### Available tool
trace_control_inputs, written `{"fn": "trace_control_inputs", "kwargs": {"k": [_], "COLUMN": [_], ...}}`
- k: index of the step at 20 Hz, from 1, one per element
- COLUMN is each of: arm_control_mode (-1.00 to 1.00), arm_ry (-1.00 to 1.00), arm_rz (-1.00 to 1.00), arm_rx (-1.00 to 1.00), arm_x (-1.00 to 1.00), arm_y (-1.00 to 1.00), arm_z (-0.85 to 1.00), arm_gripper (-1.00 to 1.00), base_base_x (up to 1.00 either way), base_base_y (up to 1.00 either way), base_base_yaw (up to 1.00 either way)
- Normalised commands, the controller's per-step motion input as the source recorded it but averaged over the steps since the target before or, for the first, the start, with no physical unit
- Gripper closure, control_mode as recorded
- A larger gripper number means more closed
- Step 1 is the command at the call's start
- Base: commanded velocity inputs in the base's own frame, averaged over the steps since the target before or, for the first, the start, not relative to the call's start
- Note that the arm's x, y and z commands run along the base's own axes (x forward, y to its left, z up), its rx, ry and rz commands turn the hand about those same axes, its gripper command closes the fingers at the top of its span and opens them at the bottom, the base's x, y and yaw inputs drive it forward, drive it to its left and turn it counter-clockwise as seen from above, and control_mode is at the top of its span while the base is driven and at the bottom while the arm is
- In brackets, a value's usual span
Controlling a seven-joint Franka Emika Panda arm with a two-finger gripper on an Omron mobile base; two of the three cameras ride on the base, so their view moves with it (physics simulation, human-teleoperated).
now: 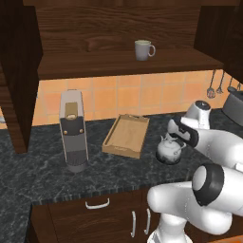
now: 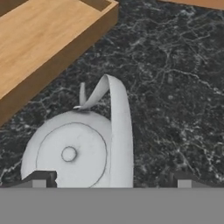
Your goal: Pick the kettle from the counter and place it on the tray. Then pick the mug from the cabinet and place it on the tray. Then close the cabinet doors.
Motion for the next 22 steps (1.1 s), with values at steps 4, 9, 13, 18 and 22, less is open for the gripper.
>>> {"fn": "trace_control_inputs", "kwargs": {"k": [4, 9, 13, 18, 22], "arm_control_mode": [-1.00, -1.00, -1.00, -1.00, -1.00], "arm_ry": [0.01, 0.00, 0.00, 0.00, 0.00], "arm_rz": [0.02, 0.01, 0.02, 0.00, 0.00], "arm_rx": [0.00, 0.00, 0.00, -0.01, 0.00], "arm_x": [0.20, 0.15, -0.15, -0.18, -0.25], "arm_y": [0.00, 0.01, 0.03, 0.02, 0.10], "arm_z": [-0.19, -0.22, -0.25, -0.16, 0.15], "arm_gripper": [-1.00, -1.00, 1.00, 1.00, 1.00], "base_base_x": [0.00, 0.00, 0.00, 0.00, 0.00], "base_base_y": [0.00, 0.00, 0.00, 0.00, 0.00], "base_base_yaw": [0.00, 0.00, 0.00, 0.00, 0.00]}}
